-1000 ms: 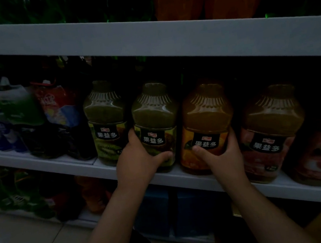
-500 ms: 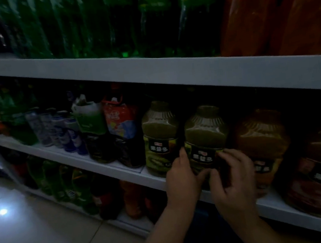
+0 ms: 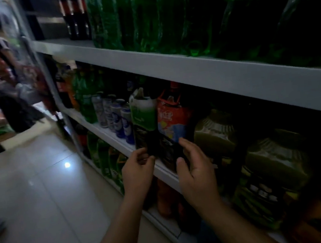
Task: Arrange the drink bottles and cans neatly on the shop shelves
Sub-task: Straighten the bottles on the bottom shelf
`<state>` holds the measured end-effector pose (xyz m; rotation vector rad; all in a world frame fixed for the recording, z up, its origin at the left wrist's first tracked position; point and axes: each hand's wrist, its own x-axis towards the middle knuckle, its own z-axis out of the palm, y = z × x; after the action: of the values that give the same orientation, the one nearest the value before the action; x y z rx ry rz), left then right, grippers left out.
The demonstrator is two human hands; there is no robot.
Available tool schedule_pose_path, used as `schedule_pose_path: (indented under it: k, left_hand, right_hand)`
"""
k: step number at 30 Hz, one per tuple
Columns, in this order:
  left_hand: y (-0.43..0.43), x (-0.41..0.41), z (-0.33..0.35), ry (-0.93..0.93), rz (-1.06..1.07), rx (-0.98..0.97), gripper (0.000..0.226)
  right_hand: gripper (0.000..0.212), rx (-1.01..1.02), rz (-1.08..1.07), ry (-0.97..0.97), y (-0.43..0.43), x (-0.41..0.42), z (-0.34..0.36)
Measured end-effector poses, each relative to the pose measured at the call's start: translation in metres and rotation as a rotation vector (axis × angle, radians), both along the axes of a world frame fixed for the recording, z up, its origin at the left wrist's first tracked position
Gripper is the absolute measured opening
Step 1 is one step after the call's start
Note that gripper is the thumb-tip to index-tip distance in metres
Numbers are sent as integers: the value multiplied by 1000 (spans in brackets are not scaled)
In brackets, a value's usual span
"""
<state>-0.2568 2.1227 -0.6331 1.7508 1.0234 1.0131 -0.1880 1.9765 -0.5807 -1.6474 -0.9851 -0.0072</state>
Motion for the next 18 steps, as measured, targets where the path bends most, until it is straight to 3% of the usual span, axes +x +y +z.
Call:
schedule_pose_path:
  k: [11,14,18]
  left_hand:
    - [46,45,1,-20,-91,125,87]
    - [50,47,-4,24,-133,119,94]
    - [50,44,-8,31,-115,101,100]
  right_hand:
    - [62,-152,145,197,36,-1,-49]
    - [60,-199,212,262,36,5,-51]
    - [59,-217,290,493,48,13,-52]
